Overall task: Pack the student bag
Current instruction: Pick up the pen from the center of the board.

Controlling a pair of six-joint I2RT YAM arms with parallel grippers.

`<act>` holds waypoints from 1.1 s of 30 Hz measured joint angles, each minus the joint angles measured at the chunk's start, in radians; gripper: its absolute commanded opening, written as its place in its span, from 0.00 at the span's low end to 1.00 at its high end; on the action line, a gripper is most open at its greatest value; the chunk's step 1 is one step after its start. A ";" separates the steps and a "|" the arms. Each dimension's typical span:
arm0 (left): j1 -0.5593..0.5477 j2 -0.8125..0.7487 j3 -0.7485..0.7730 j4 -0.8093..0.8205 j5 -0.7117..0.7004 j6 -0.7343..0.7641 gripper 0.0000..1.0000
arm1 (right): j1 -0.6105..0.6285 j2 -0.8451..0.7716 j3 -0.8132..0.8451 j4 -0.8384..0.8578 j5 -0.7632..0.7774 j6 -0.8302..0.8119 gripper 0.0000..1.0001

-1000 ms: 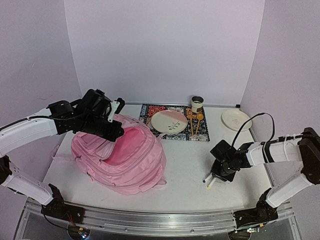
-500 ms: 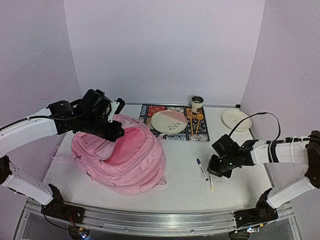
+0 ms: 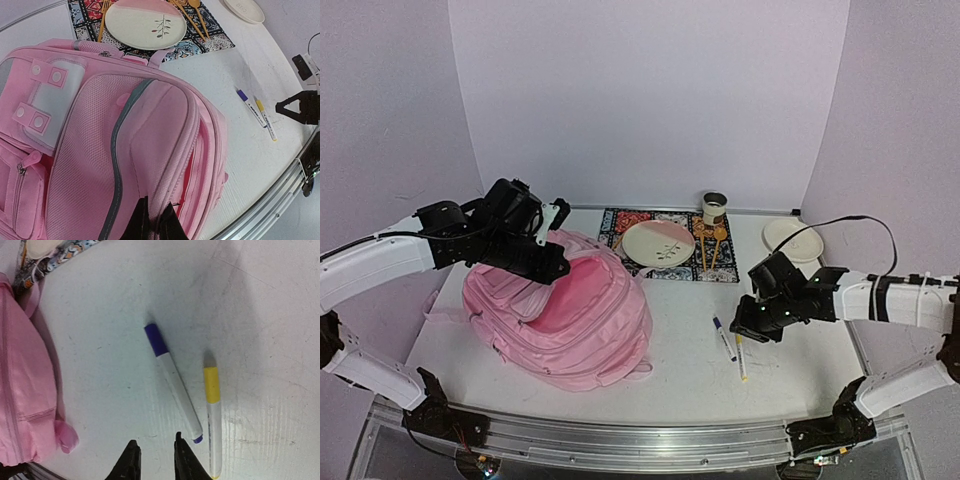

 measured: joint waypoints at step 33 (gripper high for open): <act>0.000 -0.011 -0.006 -0.005 -0.004 0.000 0.00 | 0.000 0.357 0.146 -0.214 0.005 -0.197 0.17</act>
